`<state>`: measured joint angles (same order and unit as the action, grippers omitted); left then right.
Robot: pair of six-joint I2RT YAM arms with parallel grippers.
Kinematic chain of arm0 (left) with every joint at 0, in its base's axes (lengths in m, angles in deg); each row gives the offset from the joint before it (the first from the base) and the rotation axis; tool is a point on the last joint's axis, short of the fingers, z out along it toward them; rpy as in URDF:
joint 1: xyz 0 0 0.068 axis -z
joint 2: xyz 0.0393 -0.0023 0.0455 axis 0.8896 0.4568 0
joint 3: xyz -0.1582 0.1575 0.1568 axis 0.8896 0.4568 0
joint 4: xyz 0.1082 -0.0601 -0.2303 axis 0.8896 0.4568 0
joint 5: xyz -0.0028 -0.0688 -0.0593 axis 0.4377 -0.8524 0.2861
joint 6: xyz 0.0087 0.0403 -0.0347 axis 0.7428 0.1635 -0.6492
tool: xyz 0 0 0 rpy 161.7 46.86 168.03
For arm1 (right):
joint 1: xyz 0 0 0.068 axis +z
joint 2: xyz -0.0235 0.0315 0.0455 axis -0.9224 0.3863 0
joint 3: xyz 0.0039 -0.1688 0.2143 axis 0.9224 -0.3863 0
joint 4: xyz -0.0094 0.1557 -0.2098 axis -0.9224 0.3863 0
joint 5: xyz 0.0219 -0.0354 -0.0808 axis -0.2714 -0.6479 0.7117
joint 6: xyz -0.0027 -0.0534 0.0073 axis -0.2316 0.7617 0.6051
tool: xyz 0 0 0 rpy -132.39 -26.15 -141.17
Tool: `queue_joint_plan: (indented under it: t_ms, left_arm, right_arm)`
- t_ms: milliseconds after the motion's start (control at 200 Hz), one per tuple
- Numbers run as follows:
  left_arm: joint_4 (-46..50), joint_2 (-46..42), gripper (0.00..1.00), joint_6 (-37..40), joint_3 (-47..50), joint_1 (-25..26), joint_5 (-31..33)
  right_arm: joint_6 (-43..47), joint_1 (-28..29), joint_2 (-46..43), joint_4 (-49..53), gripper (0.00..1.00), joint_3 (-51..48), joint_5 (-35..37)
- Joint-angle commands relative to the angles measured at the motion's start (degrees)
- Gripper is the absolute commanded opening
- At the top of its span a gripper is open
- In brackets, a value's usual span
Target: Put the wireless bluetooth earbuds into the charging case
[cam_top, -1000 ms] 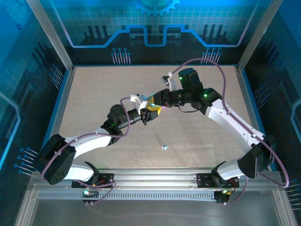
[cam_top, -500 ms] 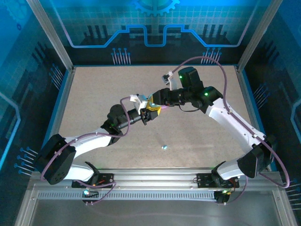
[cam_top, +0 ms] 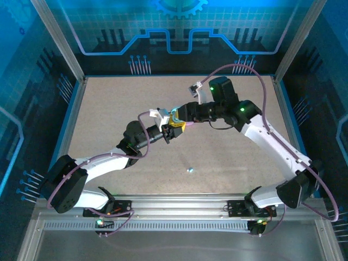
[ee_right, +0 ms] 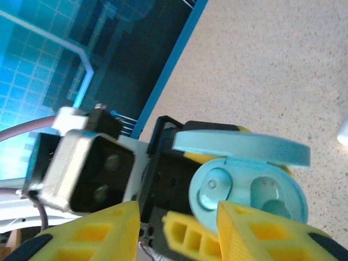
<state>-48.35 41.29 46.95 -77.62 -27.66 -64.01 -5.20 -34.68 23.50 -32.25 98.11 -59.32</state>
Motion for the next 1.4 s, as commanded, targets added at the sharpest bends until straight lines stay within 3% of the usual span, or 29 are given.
queue_joint_plan:
  t_ms: [0, 165, 280, 390, 540, 685, 981, 1391]
  left_arm:
    - [-1.4, -2.6, 0.30, 0.6, 0.7, 0.3, 2.4]
    - [0.7, -6.2, 0.30, 2.0, 2.5, 0.2, 6.0]
    - [3.0, -9.9, 0.30, 3.4, 3.6, 0.1, 9.0]
    - [6.4, -14.0, 0.30, 4.9, 3.9, 0.1, 10.7]
    - [9.6, -18.0, 0.30, 6.3, 3.8, 0.1, 12.1]
    - [11.1, -19.8, 0.30, 6.6, 3.7, 0.1, 12.1]
    - [12.0, -20.8, 0.30, 6.9, 3.9, 0.2, 11.9]
    - [13.5, -22.0, 0.31, 7.5, 4.2, 0.1, 12.0]
  right_arm:
    - [3.3, 0.4, -7.4, 0.6, 0.42, -1.5, 6.2]
    - [3.8, -3.6, -15.6, 4.8, 0.40, -9.4, 19.3]
    - [1.8, -9.2, -16.1, 10.7, 0.39, -14.2, 19.2]
    - [-0.9, -11.1, -12.8, 14.7, 0.38, -18.5, 15.3]
    - [-7.6, -8.1, -6.7, 9.8, 0.36, -27.4, 8.1]
    - [-14.2, -1.7, -1.4, 1.0, 0.37, -34.3, 7.2]
    - [-20.9, 5.6, 8.1, -9.8, 0.40, -38.0, 6.9]
    - [-23.1, 6.4, 14.1, -13.3, 0.41, -38.7, 5.9]
